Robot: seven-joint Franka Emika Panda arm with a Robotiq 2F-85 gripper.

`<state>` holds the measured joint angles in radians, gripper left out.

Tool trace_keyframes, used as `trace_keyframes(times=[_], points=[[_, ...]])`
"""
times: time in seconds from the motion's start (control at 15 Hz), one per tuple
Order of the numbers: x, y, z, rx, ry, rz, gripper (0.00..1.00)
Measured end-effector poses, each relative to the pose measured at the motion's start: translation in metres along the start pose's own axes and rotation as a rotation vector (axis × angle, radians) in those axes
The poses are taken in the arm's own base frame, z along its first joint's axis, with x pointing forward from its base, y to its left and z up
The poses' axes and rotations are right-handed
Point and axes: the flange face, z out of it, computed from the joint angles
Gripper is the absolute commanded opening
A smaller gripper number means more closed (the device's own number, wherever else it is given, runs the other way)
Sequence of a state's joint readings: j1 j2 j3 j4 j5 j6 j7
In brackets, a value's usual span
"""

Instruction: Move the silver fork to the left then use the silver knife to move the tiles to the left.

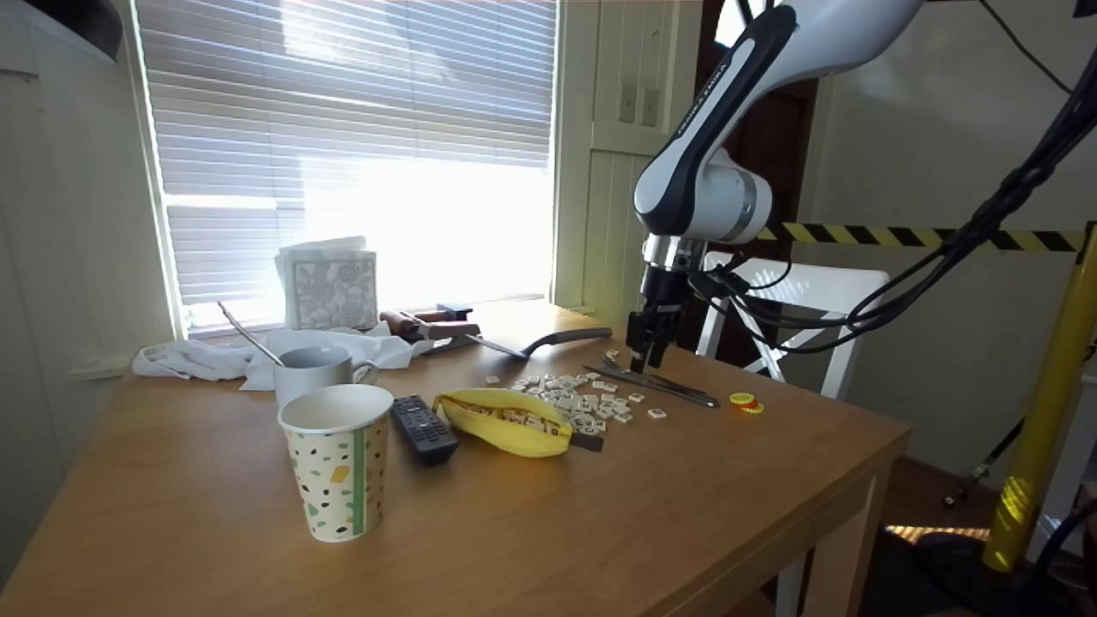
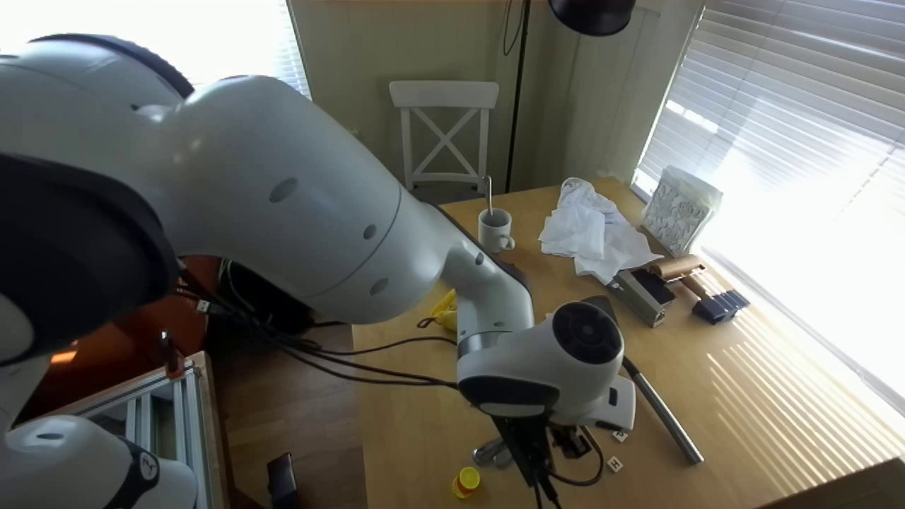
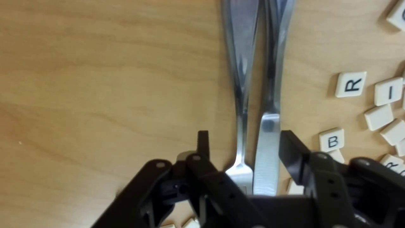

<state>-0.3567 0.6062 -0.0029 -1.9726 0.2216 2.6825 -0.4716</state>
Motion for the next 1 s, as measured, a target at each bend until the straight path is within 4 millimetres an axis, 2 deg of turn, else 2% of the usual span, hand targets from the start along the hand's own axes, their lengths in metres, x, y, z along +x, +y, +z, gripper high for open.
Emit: trace_keyframes(times=[0.27, 0.4, 0.53, 0.73, 0.93, 1.0], points=[[0.002, 0.002, 0.005, -0.007, 0.011, 0.011, 0.62], [0.003, 0.003, 0.008, -0.012, 0.019, 0.012, 0.59], [0.003, 0.003, 0.01, -0.02, 0.034, 0.015, 0.47], [0.004, 0.004, 0.012, -0.029, 0.05, 0.024, 0.18], [0.007, 0.006, 0.009, -0.036, 0.066, 0.035, 0.01], [0.007, 0.006, 0.009, -0.037, 0.068, 0.037, 0.0]])
